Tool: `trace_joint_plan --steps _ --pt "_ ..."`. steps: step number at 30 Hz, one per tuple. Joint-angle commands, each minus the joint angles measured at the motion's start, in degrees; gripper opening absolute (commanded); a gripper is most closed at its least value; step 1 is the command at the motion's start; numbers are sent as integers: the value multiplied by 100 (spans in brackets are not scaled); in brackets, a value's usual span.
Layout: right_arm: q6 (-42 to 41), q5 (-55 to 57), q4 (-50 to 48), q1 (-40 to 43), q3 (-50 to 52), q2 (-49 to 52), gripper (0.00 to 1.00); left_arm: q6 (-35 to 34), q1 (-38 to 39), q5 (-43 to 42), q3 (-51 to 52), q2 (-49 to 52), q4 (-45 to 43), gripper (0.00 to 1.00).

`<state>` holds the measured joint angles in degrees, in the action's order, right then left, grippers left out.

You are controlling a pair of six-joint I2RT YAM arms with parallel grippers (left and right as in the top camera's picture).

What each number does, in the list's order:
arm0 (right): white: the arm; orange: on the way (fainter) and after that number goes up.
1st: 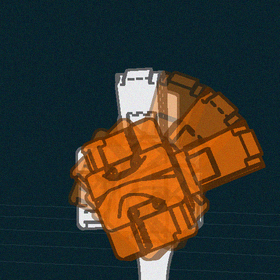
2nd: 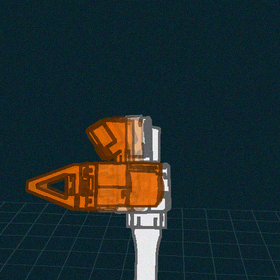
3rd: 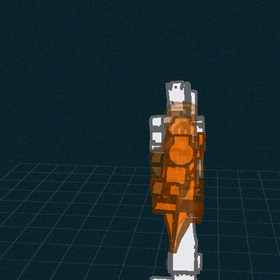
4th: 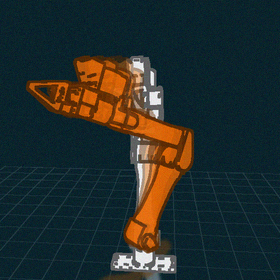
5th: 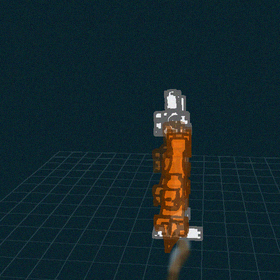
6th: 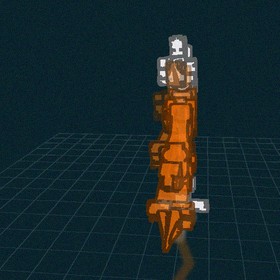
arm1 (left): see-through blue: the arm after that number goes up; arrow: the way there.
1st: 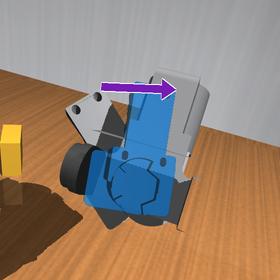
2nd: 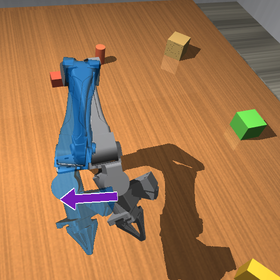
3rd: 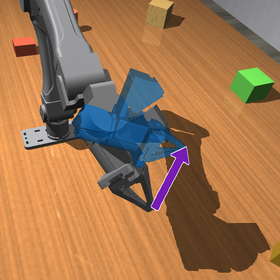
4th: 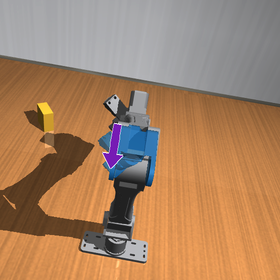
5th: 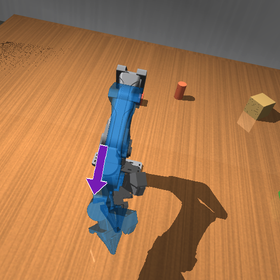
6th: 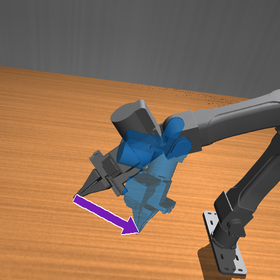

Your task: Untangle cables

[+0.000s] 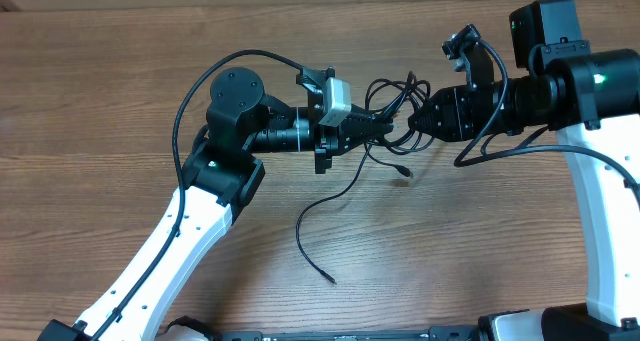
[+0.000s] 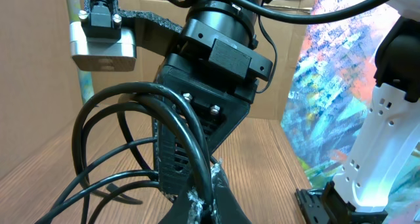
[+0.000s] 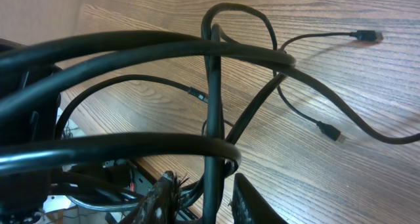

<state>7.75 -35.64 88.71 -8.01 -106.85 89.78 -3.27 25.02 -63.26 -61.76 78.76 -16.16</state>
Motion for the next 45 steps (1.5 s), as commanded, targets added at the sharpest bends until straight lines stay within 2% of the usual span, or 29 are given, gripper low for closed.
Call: trace_joint_plan --steps 1,20,28,34,38,45 --pt "70 -55 -2 -31 -111 -103 22 -63 13 -85 -28 -31 -83 4" --pt "72 -310 59 -31 -111 -103 4 -149 13 138 -28 -31 -83 4" --pt "76 -658 68 -28 -111 -105 4 -951 11 1261 -28 -31 175 4" --pt "396 -1296 76 -28 -111 -107 4 -1552 11 2306 -28 -31 852 4" --pt "627 -1836 57 -28 -111 -107 4 -1818 7 2664 -28 -31 1263 4" --pt "627 -1926 39 -28 -114 -107 4 -2474 -28 3628 -28 -31 2044 4"
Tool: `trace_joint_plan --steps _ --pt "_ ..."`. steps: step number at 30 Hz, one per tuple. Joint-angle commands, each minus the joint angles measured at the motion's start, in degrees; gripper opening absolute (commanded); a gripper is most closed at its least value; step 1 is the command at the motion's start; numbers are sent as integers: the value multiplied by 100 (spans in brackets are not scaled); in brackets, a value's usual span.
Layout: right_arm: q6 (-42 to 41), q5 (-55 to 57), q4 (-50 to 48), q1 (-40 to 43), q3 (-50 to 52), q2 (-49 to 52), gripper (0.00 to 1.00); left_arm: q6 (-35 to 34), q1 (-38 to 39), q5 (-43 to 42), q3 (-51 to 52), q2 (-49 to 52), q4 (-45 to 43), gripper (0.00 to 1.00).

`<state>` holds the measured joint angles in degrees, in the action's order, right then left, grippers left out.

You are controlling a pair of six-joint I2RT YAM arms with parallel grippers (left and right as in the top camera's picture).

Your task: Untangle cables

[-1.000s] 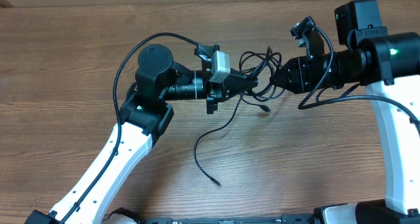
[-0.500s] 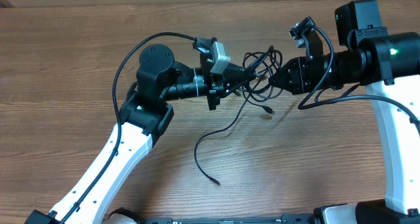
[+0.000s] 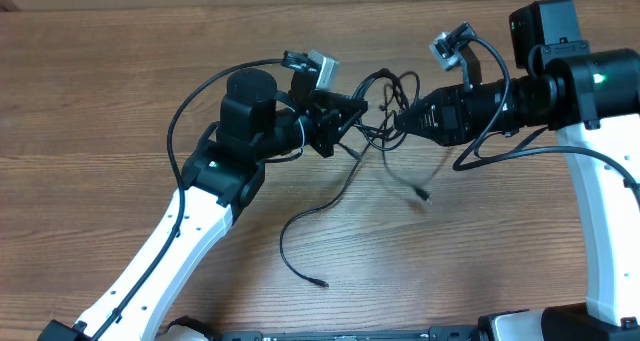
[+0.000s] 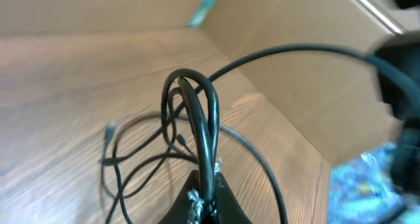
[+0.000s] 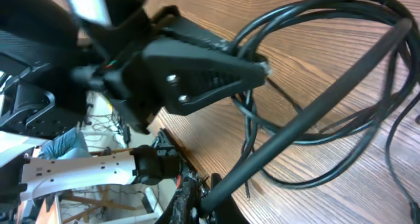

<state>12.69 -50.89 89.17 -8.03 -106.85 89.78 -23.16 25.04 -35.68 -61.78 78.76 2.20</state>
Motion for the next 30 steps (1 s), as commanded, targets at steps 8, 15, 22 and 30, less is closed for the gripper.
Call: trace_joint_plan --steps 8,15,22,30 --pt "105 -39 -57 -26 -114 -107 4 -855 -37 1132 -26 -31 483 4" --pt "-1399 2315 -50 -26 -111 -105 13 791 -37 -192 -26 -31 90 4" --pt "-1971 3117 -13 -26 -111 -105 43 2435 -26 -1703 -26 -35 -315 4" --pt "-1650 2975 -39 -26 -111 -105 58 2896 -26 -2166 -26 -35 -693 4"
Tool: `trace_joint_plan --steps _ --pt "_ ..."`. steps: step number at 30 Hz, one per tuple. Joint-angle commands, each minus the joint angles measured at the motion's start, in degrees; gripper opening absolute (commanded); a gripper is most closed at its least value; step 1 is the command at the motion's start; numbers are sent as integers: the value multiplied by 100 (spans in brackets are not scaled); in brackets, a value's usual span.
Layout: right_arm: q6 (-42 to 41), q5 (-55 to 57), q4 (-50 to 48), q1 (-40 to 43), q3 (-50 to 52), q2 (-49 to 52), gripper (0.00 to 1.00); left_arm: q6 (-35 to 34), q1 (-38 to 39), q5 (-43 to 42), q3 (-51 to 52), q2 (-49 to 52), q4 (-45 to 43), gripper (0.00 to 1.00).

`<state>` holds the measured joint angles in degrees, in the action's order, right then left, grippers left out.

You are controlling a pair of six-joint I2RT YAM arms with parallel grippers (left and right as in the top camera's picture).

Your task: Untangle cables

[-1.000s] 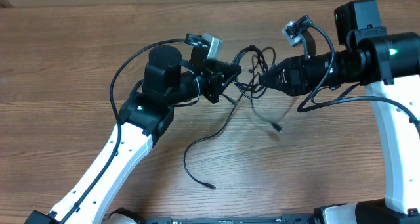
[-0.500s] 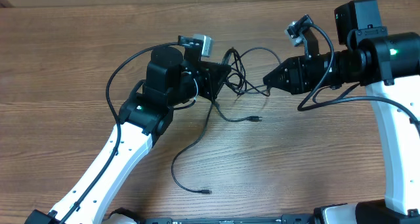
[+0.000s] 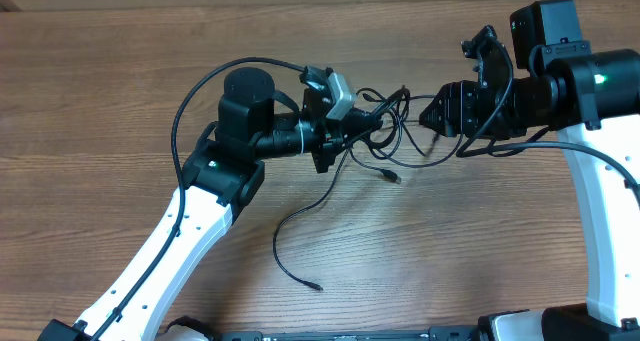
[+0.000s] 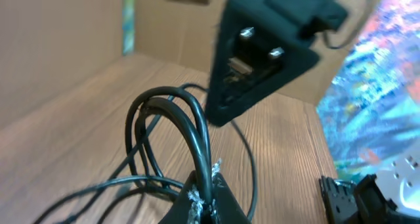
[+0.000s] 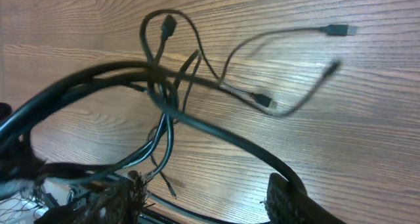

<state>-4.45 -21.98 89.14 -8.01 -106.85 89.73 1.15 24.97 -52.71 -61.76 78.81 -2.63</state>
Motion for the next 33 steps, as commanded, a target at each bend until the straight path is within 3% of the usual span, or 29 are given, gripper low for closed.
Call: trace_joint_plan --steps 1,8,14,19,25,33 --pt "66 85 -37 -28 -111 -101 58 466 -20 -520 -28 -39 -306 4" --pt "675 -577 -35 -28 -111 -101 56 245 -20 -754 -28 -39 -1040 4" --pt "778 -903 -35 -28 -111 -101 55 83 -20 -684 -28 -39 -1141 4" --pt "776 -1154 -66 -28 -111 -101 53 -640 -20 -579 -28 -39 -1705 4" --pt "774 -1652 -240 -28 -111 -101 43 -1521 -20 -577 -28 -39 -2896 4" --pt "776 -2376 -391 -28 -111 -101 35 -1644 -20 -533 -28 -39 -2977 4"
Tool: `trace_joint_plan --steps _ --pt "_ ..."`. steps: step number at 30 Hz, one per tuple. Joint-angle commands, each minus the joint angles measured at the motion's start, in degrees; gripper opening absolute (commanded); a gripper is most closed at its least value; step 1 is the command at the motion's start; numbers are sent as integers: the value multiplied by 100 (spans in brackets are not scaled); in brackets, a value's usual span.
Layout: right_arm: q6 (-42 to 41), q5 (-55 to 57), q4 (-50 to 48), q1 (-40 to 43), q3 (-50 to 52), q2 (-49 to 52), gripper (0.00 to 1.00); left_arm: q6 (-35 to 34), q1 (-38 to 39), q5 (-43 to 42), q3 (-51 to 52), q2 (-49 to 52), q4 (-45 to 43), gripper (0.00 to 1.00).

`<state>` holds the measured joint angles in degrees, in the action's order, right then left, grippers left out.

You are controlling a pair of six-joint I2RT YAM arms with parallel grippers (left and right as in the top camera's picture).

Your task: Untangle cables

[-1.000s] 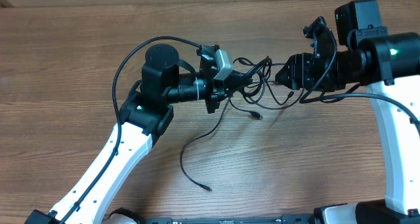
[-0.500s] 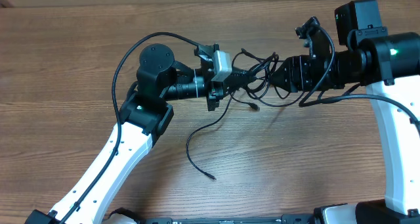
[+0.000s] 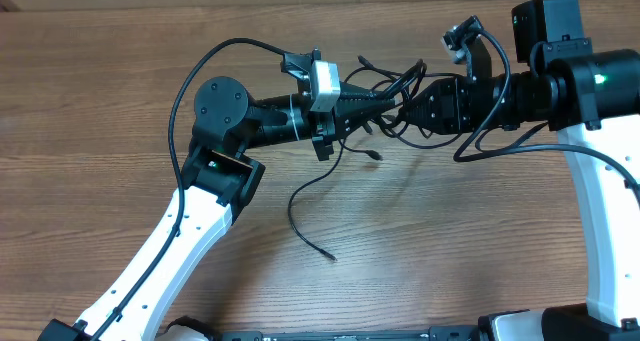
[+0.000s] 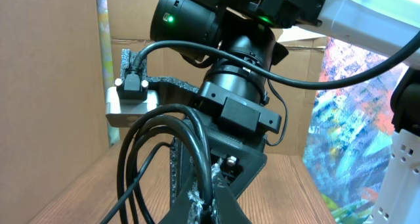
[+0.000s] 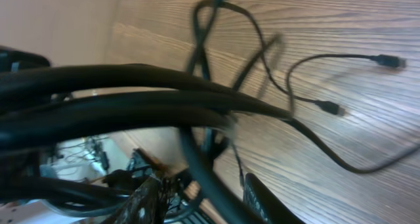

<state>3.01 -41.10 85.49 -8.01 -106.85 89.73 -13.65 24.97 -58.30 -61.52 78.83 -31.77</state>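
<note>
A tangle of black cables (image 3: 388, 81) hangs between my two grippers at the far middle of the wooden table (image 3: 480, 241). My left gripper (image 3: 372, 109) is shut on a thick black loop (image 4: 190, 138) of it, pinched at the fingertips (image 4: 211, 199). My right gripper (image 3: 412, 109) faces it nose to nose. In the right wrist view its fingers (image 5: 147, 198) stand apart with thick cable strands (image 5: 131, 99) running between them, none pinched. One loose cable tail (image 3: 310, 226) trails toward the near side.
Thin cable ends with small plugs (image 5: 331, 108) lie on the wood below the right gripper, and another plug (image 3: 377, 156) dangles under the left gripper. Cardboard walls and a painted panel (image 4: 367, 119) show behind the right arm.
My right gripper has come back left, close up against the left gripper, and its fingers stand less wide apart. The left gripper has shifted to the far side, still shut on its loop.
First both grippers met at the tangle, left shut on a loop, right fingers apart around strands. Then the right was shut on a cable and the left had turned. Then the right stood wide open, drawn off right. Now both meet again.
</note>
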Motion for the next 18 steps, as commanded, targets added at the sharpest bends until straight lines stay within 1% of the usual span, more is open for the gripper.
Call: trace_joint_plan --steps 1,6,10,18 --pt "31 -531 -24 -28 -111 -101 34 -166 -20 31 -52 -42 -63 4" --pt "31 -970 -33 -28 -111 -101 30 -190 -20 94 -52 -42 -66 4" --pt "28 -1156 -26 -28 -111 -101 22 -334 -20 245 -52 -42 -68 4" --pt "28 -1180 120 -28 -111 -101 19 -592 -20 328 -52 -42 -201 4"
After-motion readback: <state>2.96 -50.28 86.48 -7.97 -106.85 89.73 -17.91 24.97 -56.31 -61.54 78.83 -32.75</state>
